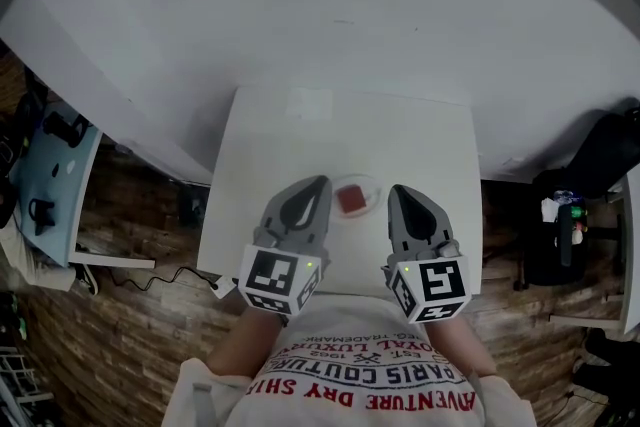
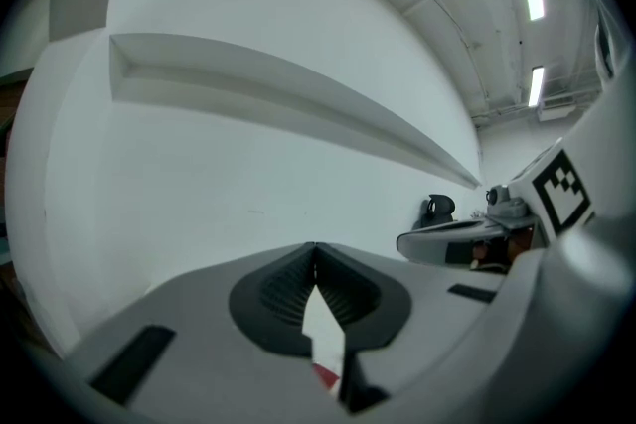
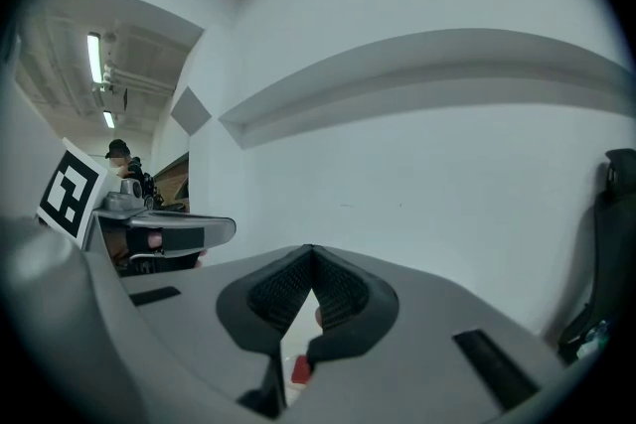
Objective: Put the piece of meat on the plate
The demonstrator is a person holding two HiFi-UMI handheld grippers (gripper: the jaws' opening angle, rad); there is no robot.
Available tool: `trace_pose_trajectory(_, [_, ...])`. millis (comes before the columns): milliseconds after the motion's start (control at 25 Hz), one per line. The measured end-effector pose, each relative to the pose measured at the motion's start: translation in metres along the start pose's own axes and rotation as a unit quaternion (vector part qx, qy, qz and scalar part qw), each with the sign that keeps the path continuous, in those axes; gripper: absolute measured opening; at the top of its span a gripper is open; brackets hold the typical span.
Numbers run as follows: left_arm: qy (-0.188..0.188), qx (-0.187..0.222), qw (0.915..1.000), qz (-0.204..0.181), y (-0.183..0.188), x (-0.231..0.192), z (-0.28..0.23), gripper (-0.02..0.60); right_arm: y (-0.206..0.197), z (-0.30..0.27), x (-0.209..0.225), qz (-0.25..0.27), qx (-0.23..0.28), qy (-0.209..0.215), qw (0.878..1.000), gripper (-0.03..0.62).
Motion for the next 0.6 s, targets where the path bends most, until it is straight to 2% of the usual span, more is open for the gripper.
trace_pose_trajectory(200, [0.009, -0.003, 1.0000, 0.001, -0.002, -0.002, 0.003, 0.006, -0.006, -0.002, 0.000, -0.015, -0.017, 0.003, 1.000, 0.011])
trace_pose_trajectory(600, [0.004, -0.012, 0.9999, 0.001, -0.011, 0.000, -0.001, 0.005, -0.014, -0.006, -0.002, -0.013, -0.029, 0.009, 0.999, 0.011])
Point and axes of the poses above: the fingertips, and each gripper's own axes: z backward along the fingers, x to its right, y out of its top, the point moved 9 cm from there along z, backward along the fingers, and after that the axes turned 12 degrees about z, right-handed, at the moved point
